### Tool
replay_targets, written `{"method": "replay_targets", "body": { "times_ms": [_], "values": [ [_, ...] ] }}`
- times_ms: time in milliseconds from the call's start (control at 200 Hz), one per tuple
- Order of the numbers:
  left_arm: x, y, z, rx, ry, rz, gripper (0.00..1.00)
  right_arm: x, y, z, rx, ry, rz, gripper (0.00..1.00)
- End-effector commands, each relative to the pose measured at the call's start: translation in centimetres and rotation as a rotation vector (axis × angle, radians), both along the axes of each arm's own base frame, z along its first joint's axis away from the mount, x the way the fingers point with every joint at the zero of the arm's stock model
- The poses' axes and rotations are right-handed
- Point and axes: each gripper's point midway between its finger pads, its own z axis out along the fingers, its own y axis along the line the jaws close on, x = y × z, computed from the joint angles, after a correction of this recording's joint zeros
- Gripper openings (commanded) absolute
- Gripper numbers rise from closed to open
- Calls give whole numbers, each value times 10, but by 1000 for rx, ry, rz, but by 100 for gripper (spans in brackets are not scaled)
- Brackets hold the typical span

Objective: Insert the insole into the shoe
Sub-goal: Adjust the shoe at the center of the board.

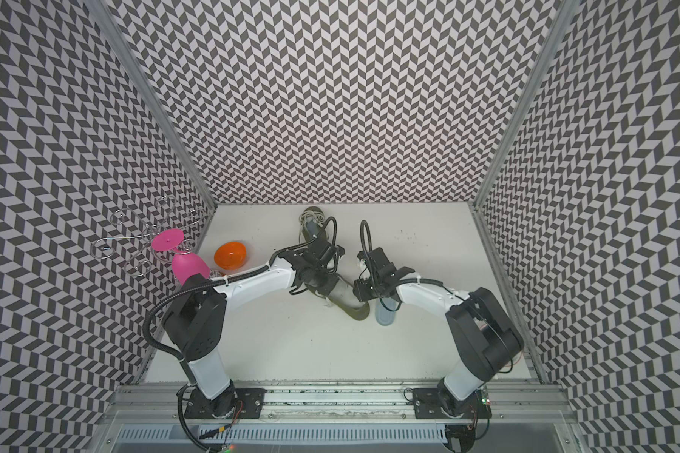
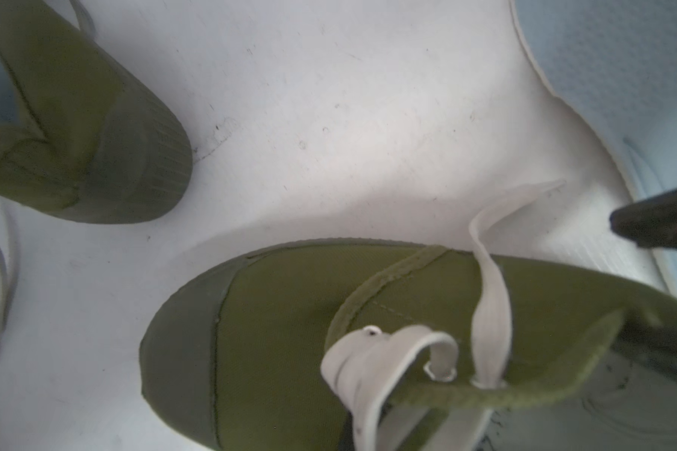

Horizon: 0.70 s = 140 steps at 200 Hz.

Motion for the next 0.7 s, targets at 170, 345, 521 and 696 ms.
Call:
{"method": "replay_targets", "body": {
  "times_ms": [170,345,521,696],
  "values": [
    [-1,-4,16,-85,-21,41,0,13,-21,-4,-37,-31,-65,37],
    [0,6,16,-101,-16,105,0,14,-26,-14,-39,-5,-76,29],
    [5,21,22,-149,-22,184,0,18,-32,-13,-80,-12,-87,40],
    [10,20,28,-189,-30,229,0,15,-6,4,-102,-50,-31,49]
  ]
}}
